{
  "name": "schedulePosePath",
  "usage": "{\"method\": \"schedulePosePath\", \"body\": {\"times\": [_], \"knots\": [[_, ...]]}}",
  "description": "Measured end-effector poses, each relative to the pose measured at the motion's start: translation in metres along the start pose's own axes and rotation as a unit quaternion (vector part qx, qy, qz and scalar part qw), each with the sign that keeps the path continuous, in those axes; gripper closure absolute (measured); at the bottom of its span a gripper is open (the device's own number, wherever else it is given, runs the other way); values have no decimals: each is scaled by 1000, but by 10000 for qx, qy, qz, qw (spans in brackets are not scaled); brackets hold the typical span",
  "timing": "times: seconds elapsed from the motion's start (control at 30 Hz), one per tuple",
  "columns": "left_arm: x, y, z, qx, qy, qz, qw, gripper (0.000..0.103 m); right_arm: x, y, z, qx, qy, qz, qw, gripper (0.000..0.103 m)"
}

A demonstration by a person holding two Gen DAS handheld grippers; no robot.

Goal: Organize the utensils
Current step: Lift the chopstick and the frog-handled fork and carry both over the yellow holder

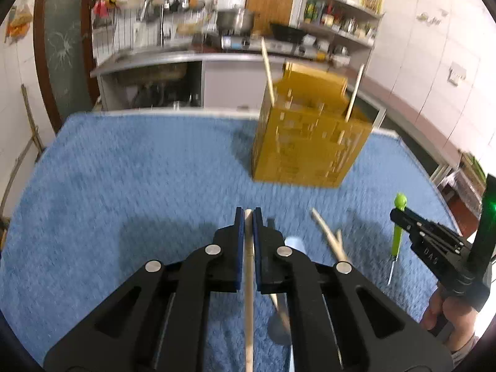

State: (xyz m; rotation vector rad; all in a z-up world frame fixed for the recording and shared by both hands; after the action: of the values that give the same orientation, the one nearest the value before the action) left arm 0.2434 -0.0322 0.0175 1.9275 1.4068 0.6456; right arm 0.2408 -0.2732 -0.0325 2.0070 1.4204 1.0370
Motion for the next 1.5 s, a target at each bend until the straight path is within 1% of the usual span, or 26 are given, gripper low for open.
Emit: {"method": "schedulePosePath", "body": {"times": [0.1,0.17,0.3,0.4,0.53,0.7,0.97,1.33,1.5], "knots": [[1,11,-13,-313,-31,39,9995,99,0,9,-11,-178,29,-24,9998,87],[2,16,-19,-427,-43,53,9991,99,1,15,-17,-251,61,-56,9996,87],[5,27,-30,-619,-138,-15,9980,99,5,26,-29,-444,85,-149,9989,87],[5,35,-38,-751,-142,2,9971,99,10,33,-36,-578,71,-235,9980,87],[3,44,-51,-973,-248,45,9949,99,11,39,-42,-671,93,-265,9973,87],[1,52,-57,-1107,-294,82,9934,99,8,45,-44,-725,110,-255,9970,87],[3,64,-53,-1173,-370,91,9924,99,11,54,-42,-772,150,-280,9965,87],[4,72,-46,-1102,-488,140,9926,99,26,65,-40,-823,156,-413,9956,87],[1,80,-47,-1063,-559,217,9925,99,30,77,-43,-885,144,-497,9947,87]]}}
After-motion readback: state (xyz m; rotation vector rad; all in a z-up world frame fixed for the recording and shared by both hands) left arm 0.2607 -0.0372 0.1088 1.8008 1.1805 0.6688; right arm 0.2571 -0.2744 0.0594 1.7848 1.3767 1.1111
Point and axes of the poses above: each gripper's, at about its wrist camera, not at the fingertips, and z roughly the way its jaws point, x to its left, y to its top, the point moved 6 cm from there along z, roughly the way its jaws point, and after that the axes turned 12 degrees about z, right-handed, at the moved point
